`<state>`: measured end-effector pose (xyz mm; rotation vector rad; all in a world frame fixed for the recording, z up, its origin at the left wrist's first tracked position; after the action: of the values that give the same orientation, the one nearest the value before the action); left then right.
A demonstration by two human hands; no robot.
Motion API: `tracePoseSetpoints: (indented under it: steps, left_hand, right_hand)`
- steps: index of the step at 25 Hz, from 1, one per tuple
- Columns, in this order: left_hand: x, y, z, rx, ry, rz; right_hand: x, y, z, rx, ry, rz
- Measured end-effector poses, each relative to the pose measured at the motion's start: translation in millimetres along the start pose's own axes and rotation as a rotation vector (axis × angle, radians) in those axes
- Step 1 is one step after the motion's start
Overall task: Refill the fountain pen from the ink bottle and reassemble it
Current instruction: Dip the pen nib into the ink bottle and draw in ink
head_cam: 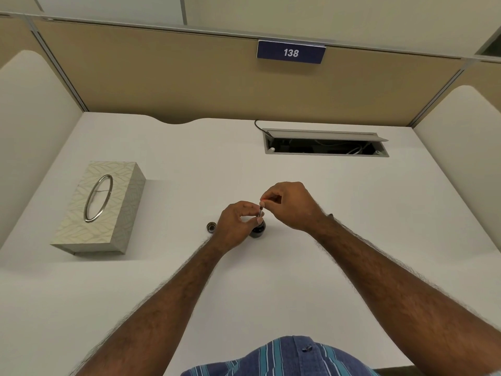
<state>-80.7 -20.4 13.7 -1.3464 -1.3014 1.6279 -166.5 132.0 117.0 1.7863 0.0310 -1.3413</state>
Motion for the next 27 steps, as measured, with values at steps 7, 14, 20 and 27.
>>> tracePoseSetpoints:
  steps: [7,14,20,27]
  left_hand:
    - [0.6,-0.4,0.0,0.008,0.001,0.020]
    - [1.4,-1.4,1.0,0.027,0.000,0.039]
    - [1.6,-2.8,1.4,0.017,-0.013,0.062]
    - [0.7,-2.7,1.1,0.023,-0.006,0.064]
  right_hand:
    - [2.5,1.7,0.5,-0.009,0.001,-0.021]
    - [1.9,-0.5,4.0,0.042,-0.033,-0.057]
    - [0.9,1.2,-1.1,-0.017,0.009,-0.017]
    - [2.7,0.3,-0.9,0.006,-0.016,-0.074]
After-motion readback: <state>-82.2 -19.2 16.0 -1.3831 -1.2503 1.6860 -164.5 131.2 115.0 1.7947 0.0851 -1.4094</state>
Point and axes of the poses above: each hand's wrist, its own z-axis towards the middle knuckle, its own x-axis out of the palm, y = z × x, the point moved 2 cm from there along z, towards the middle knuckle, and after that the axes turned 2 degrees about -x, right-handed, at the moved point
